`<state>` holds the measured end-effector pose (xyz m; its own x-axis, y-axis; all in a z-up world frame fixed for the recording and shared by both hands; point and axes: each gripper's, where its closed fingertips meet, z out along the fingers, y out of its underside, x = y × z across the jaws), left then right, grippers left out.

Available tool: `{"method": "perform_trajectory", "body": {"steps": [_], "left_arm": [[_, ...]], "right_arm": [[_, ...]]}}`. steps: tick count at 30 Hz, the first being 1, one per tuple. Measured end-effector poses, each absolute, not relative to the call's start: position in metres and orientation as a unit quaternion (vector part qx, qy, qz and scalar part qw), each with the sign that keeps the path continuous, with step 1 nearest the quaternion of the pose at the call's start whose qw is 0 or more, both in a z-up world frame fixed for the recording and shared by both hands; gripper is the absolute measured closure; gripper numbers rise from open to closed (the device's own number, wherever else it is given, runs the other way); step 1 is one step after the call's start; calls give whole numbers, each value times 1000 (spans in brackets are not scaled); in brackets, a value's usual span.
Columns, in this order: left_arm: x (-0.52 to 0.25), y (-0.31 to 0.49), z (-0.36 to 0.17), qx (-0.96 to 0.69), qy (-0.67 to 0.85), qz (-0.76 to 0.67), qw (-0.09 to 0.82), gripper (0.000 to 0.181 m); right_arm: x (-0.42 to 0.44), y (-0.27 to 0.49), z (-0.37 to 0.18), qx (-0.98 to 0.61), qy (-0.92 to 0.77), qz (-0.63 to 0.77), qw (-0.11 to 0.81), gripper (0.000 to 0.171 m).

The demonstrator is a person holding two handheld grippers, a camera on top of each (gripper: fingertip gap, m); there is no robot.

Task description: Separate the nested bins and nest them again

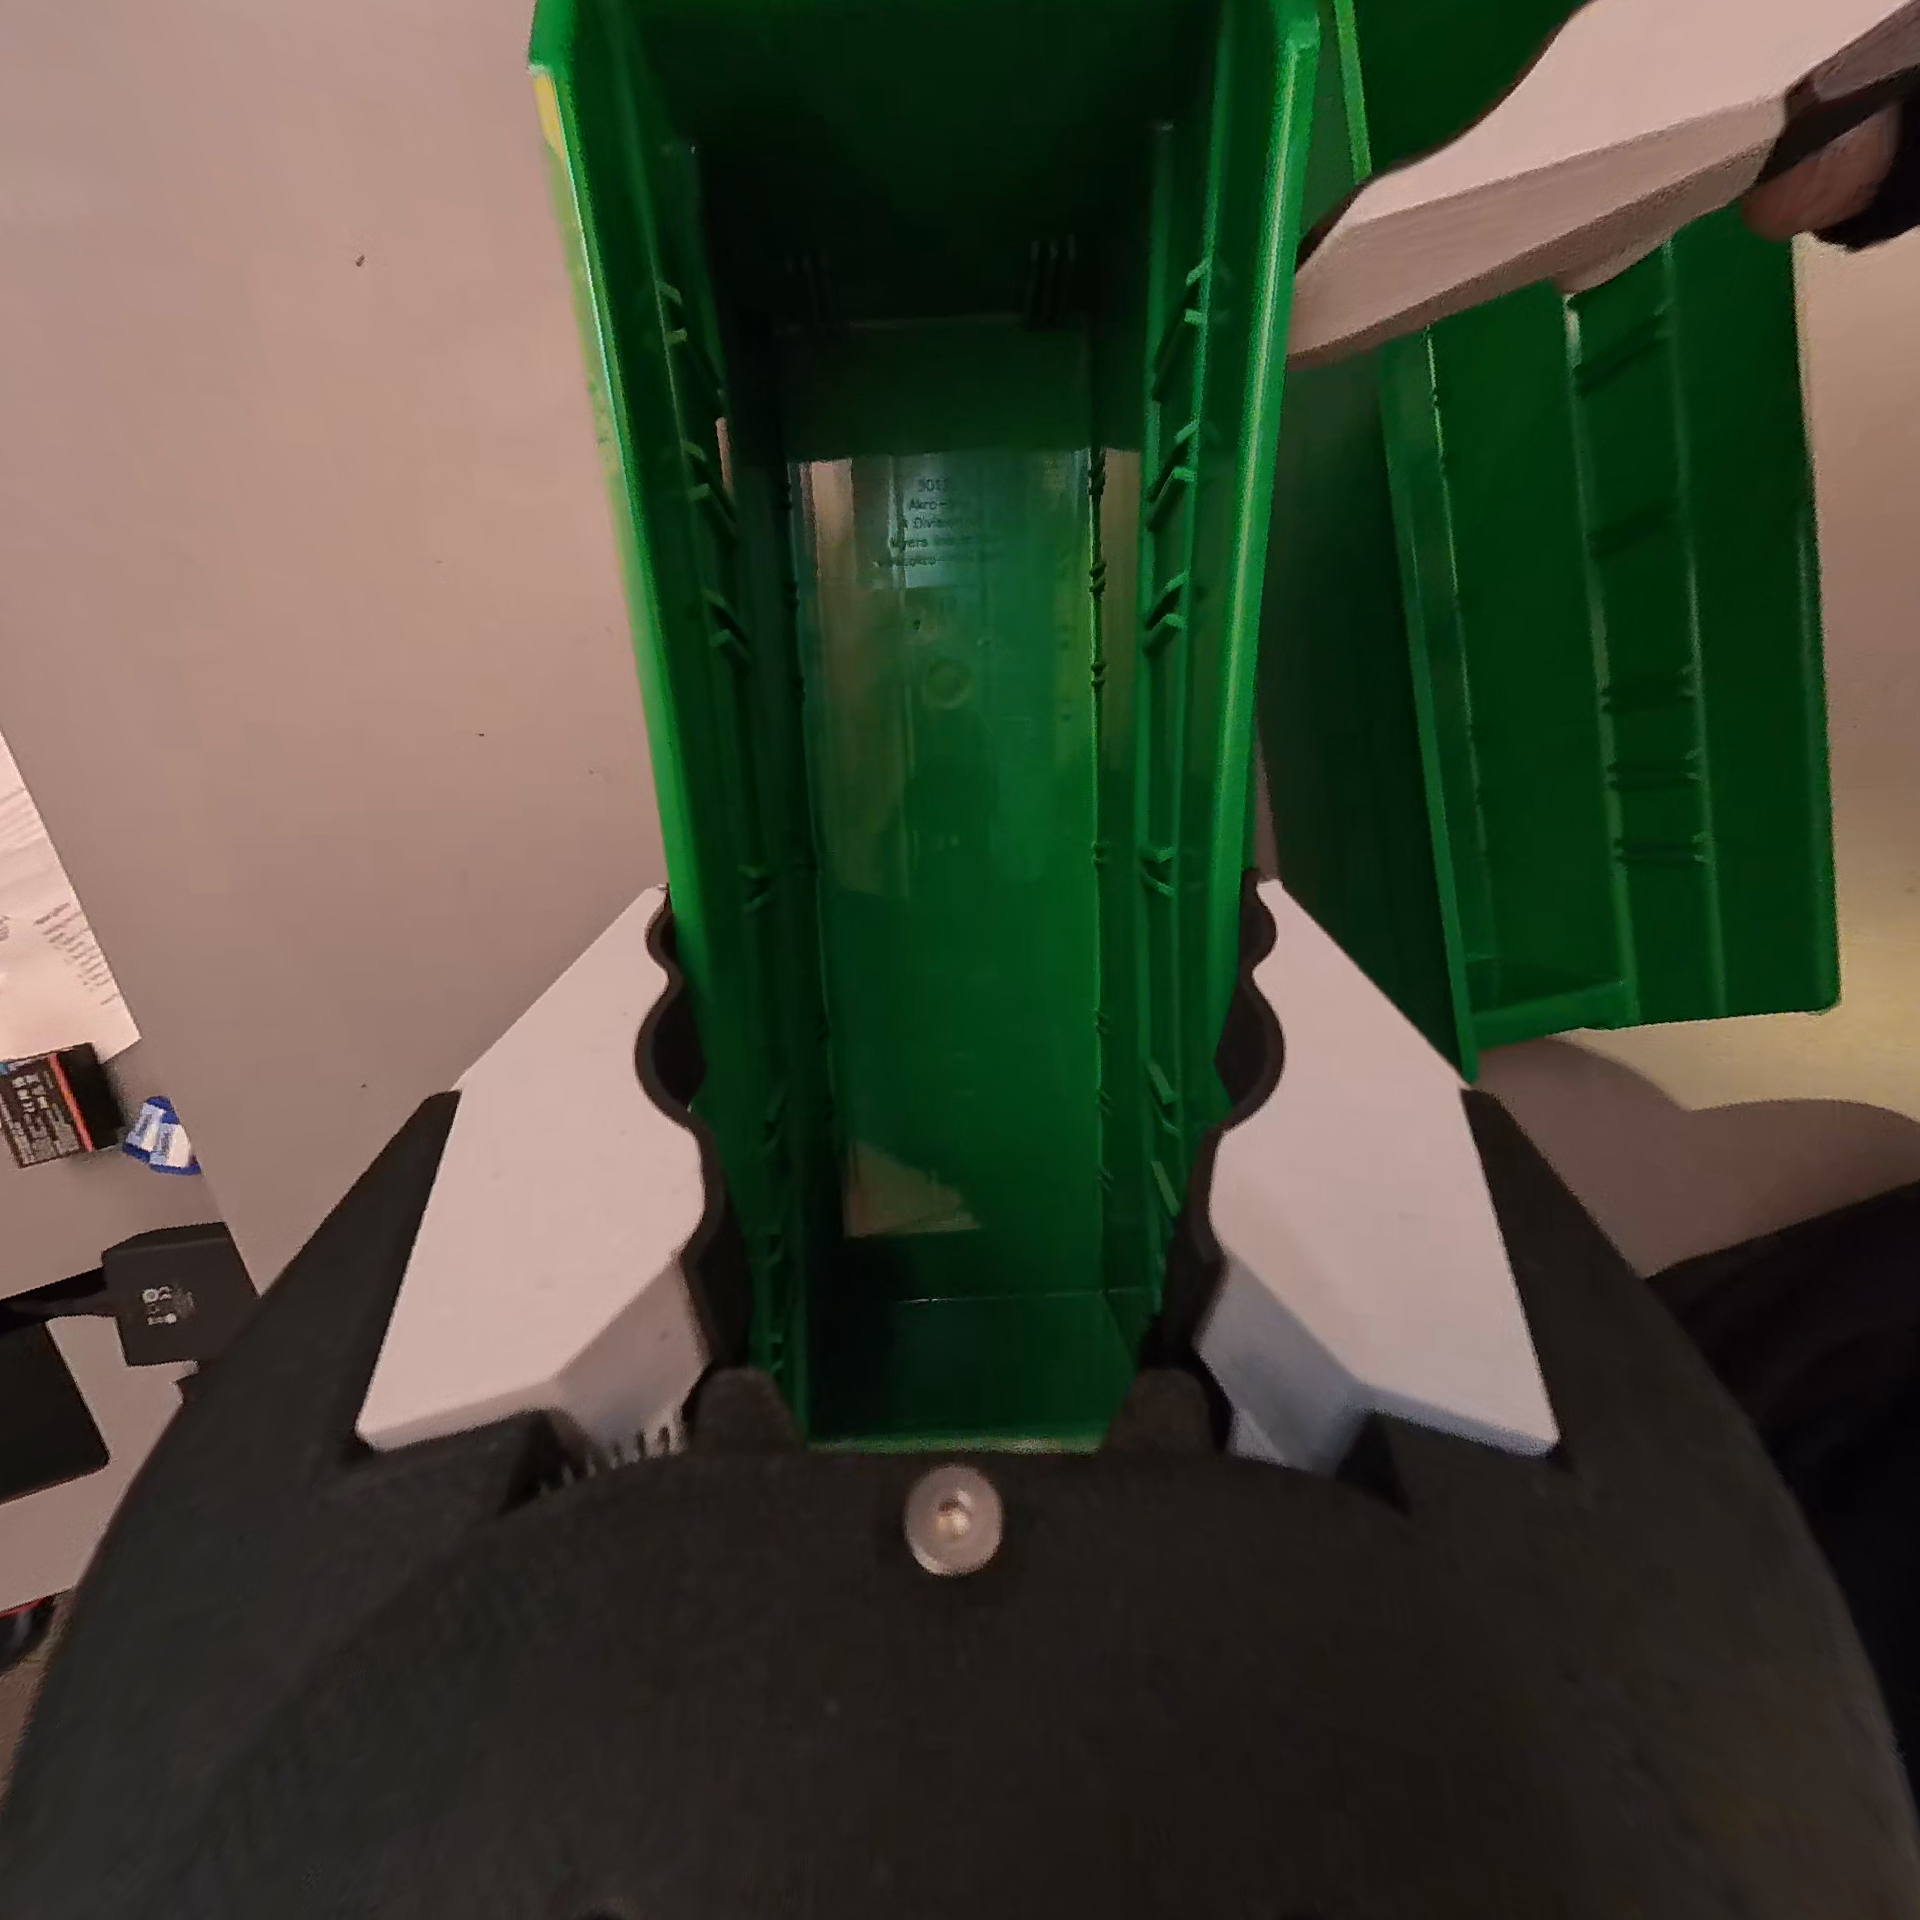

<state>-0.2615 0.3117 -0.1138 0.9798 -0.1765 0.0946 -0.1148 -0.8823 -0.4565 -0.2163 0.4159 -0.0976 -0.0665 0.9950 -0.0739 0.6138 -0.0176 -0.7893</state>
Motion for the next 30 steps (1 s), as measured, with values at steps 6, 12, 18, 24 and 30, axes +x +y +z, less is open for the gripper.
{"method": "perform_trajectory", "body": {"steps": [6,12,18,24,30], "left_arm": [[-262,308,-119,-970,80,-63,222,81],[-264,306,-122,-971,84,-46,221,83],[-266,306,-118,-968,81,-38,234,87],[-268,305,-115,-966,74,-40,246,89],[-270,306,-109,-961,78,-36,264,91]], "right_arm": [[-212,414,-104,-631,-647,332,272,117],[-215,414,-117,-630,-663,294,278,125],[-219,415,-119,-636,-671,275,264,128],[-223,414,-121,-642,-669,273,256,127],[-226,412,-122,-653,-664,273,241,127]]}}
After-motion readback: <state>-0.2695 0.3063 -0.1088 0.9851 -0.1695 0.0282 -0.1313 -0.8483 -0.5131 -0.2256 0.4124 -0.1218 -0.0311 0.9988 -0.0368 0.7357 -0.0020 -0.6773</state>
